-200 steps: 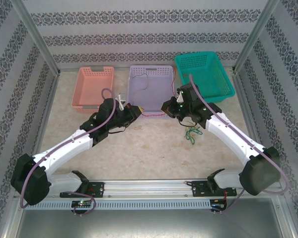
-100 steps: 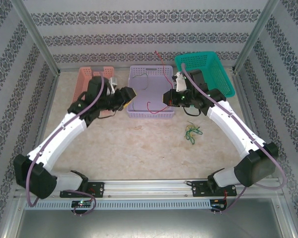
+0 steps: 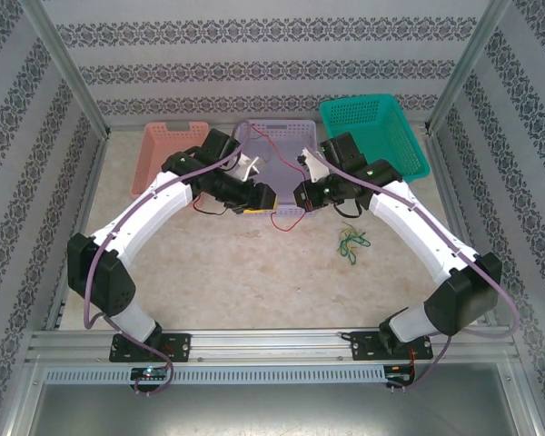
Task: Untangle the cables
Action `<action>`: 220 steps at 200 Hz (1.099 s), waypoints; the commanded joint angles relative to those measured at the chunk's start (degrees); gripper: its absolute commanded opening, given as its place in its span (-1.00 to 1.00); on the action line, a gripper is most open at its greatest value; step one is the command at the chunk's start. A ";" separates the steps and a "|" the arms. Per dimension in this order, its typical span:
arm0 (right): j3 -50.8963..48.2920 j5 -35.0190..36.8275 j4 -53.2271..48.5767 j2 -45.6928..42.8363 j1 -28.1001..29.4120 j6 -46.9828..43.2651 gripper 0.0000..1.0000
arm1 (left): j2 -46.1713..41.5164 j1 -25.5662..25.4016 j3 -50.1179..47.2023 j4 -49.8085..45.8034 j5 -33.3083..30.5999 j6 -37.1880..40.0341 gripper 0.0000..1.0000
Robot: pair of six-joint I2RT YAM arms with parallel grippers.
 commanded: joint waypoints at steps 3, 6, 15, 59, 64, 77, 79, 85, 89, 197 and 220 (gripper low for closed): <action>1.19 1.57 -1.05 0.22 1.09 -1.39 -1.00 | 0.59 -0.98 0.72 -1.76 2.94 2.61 0.05; 1.12 1.54 -0.98 0.19 1.18 -1.30 -1.00 | 0.78 -1.11 0.73 -1.74 2.78 2.59 0.05; 0.99 1.52 -0.72 0.20 1.27 -1.00 -1.00 | 1.15 -1.51 0.50 -1.57 2.53 2.53 0.02; 0.83 1.78 -0.13 -0.09 1.19 -0.05 -1.00 | 1.93 -2.05 -0.94 1.40 2.84 0.48 -0.30; 0.82 1.85 -0.08 -0.09 1.17 -0.07 -1.00 | 2.02 -2.05 -0.86 1.34 2.70 0.47 -0.32; 0.77 1.93 -0.02 -0.04 1.11 0.14 -1.00 | 2.13 -2.05 -0.61 1.12 2.44 0.56 -0.33; 0.74 2.00 -0.02 -0.04 1.11 0.12 -1.00 | 2.16 -2.05 -0.60 1.07 2.48 0.57 -0.33; 0.73 2.01 0.08 -0.13 1.11 0.26 -1.00 | 2.32 -2.04 -0.54 0.92 2.52 0.61 -0.33; 0.73 2.13 0.11 -0.09 1.16 0.28 -1.00 | 2.37 -2.05 -0.43 0.75 2.55 0.62 -0.33; -4.19 1.92 4.35 -2.82 -4.73 7.36 -1.00 | -4.23 -2.05 -6.31 12.44 -6.83 -14.14 -1.00; -9.21 1.90 9.70 -5.09 -8.65 17.67 -1.00 | -12.09 -2.14 -16.74 25.68 -16.85 -32.10 -1.00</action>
